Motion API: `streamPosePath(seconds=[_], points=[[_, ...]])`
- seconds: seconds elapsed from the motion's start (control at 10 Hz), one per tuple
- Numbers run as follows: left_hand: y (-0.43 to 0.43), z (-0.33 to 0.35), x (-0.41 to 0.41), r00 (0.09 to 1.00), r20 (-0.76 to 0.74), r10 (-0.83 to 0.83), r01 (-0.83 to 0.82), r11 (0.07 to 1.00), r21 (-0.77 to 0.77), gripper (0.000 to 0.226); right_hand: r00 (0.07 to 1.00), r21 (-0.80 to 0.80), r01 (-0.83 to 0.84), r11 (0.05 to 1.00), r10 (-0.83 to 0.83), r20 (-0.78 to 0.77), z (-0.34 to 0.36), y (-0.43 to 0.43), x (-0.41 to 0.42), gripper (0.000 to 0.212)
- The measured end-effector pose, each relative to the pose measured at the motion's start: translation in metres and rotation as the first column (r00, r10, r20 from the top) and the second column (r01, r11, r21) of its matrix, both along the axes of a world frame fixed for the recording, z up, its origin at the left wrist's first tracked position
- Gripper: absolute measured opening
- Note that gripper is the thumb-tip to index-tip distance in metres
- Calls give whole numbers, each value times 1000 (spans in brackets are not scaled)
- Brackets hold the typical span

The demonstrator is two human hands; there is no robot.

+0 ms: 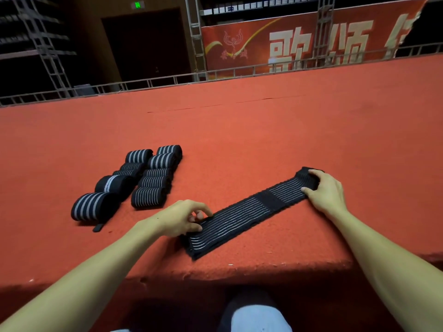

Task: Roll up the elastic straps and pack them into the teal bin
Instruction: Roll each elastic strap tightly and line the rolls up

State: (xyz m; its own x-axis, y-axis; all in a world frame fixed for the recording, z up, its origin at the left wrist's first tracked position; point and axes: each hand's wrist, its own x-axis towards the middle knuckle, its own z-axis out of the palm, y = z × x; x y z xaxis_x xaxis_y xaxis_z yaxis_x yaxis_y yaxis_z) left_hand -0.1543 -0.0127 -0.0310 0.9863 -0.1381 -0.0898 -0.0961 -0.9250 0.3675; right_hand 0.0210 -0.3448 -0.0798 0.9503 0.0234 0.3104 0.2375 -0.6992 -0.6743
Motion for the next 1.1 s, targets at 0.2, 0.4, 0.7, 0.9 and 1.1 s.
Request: streamPosePath(seconds=[0.2, 0.4, 0.7, 0.9, 1.1], points=[[-10, -4, -4, 998, 37, -52, 49, 994, 97, 22, 1000, -9, -12, 1000, 12, 15, 0, 0, 0, 60], [-14, -1, -5, 999, 52, 17, -18, 1000, 26, 11, 1000, -7, -16, 1000, 17, 24, -1, 0, 0, 62], [-20, -2, 12, 987, -144, 73, -101, 975, -200, 37, 988, 76, -139, 987, 132, 85, 30, 6, 3, 58], [-35, -3, 15, 969, -243, 46, -124, 941, -316, 63, 915, 60, -319, 946, 291, 280, 72, 59, 26, 62], [-63, 7, 2, 960, -281, 4, -120, 911, -395, 75, 883, 113, -386, 915, 331, 333, 97, 113, 36, 58]])
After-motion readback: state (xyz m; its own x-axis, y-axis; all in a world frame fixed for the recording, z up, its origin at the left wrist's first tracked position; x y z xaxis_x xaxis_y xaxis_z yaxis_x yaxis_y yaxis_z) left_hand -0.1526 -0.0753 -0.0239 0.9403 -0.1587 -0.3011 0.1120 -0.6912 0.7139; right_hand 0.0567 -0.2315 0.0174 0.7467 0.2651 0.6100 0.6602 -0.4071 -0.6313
